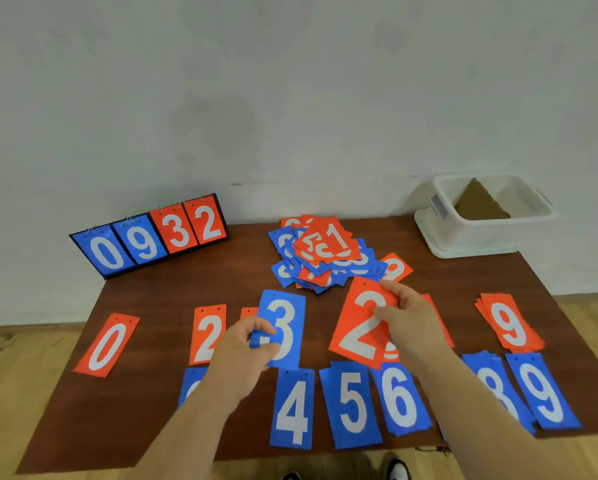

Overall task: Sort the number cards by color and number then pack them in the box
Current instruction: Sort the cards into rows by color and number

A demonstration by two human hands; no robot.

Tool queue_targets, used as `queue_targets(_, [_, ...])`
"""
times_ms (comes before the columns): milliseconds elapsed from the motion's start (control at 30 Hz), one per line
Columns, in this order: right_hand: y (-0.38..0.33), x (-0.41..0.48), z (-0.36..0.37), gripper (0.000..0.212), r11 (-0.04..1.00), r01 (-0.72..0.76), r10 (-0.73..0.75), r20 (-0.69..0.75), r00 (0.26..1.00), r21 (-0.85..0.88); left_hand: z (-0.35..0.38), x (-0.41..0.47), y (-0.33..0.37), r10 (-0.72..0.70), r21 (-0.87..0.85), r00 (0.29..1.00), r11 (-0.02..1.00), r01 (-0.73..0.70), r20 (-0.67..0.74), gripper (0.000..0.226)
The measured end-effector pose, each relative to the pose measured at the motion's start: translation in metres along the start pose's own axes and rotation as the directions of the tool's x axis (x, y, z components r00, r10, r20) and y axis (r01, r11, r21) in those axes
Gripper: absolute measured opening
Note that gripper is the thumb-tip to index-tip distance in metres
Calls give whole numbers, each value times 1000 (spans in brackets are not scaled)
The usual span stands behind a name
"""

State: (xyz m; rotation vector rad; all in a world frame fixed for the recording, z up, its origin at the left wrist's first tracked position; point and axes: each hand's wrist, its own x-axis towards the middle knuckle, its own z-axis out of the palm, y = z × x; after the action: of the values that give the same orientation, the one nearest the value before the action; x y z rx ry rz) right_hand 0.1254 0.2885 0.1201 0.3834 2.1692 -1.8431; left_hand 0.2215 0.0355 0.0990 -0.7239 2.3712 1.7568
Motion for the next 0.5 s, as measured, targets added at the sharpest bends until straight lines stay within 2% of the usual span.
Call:
queue_targets(100, [13,-10,4,41,1000,-30,30,0,1000,-1,-11,2,-14,-5,28,999,1000,7,-53,22])
queue_targets(200, [23,-16,5,38,997,-77,78,22,997,-23,-18,3,-21,9,61,995,998,-3,-97,33])
queue_targets(300, [29,-18,2,34,994,-88,90,32,995,-64,-23,1,-24,-7,9,990,1000,8,-143,44])
queue_targets(500, [37,-8,3,33,985,-99,112,80,990,-144,-39,-16,-32,-70,-85,958,995,48,-279,46])
